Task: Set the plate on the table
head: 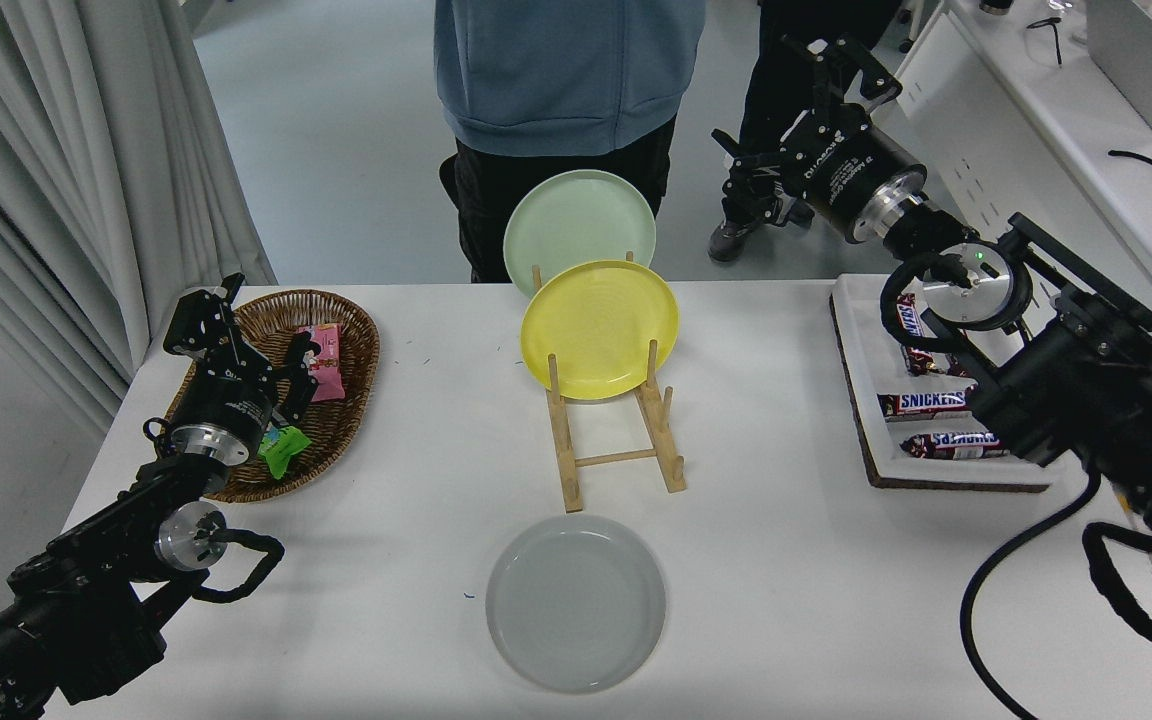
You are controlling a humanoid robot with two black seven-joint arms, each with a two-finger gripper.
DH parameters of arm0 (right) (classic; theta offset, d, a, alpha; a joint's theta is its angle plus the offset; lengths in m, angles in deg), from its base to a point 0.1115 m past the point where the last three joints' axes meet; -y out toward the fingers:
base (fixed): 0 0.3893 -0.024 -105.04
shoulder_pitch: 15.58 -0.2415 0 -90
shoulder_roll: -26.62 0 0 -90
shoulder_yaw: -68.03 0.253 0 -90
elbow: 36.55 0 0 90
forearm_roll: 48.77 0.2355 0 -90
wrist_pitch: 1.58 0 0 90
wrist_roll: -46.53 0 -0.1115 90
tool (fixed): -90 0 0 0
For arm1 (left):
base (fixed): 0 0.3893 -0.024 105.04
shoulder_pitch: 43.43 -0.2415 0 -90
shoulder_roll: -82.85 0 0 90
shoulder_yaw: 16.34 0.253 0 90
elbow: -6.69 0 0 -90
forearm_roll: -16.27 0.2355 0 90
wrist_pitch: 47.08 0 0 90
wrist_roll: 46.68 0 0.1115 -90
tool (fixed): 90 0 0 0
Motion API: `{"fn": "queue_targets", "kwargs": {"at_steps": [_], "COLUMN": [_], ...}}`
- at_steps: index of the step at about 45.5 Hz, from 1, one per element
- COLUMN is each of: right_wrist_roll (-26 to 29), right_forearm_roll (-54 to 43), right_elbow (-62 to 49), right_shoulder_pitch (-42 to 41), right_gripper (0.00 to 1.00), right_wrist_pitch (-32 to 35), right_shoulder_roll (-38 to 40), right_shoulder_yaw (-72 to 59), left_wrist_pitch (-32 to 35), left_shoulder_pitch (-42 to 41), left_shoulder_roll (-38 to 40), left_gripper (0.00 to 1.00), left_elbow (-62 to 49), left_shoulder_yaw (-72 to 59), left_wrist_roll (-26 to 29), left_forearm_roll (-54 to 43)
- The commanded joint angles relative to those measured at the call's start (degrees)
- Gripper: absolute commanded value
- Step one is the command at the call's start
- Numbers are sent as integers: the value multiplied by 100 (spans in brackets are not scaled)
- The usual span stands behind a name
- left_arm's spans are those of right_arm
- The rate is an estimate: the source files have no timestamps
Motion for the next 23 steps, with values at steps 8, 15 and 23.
{"fn": "queue_targets", "kwargs": {"at_steps": [8,15,23], "right_wrist_roll": [-380,-415,-450], "right_forearm_roll": [91,152,284], "right_elbow": [-1169,-1169,-1187], "right_shoulder_pitch": [701,1008,1281], "right_gripper": [99,99,99], "right_wrist_pitch": [35,-176,-449], "right_shoulder_roll": [-206,-382,-575], "right_shoulder_yaw": [204,336,389], "left_wrist_pitch": [0,0,0], "left_shoulder_pitch": [0,0,0], "left_shoulder_roll": [0,0,0], "left_gripper": [100,100,100], "left_elbow": [0,0,0], "left_shoulder_yaw": [0,0,0], "left_wrist_roll": [0,0,-9], "left_forearm_roll": [0,0,0]}}
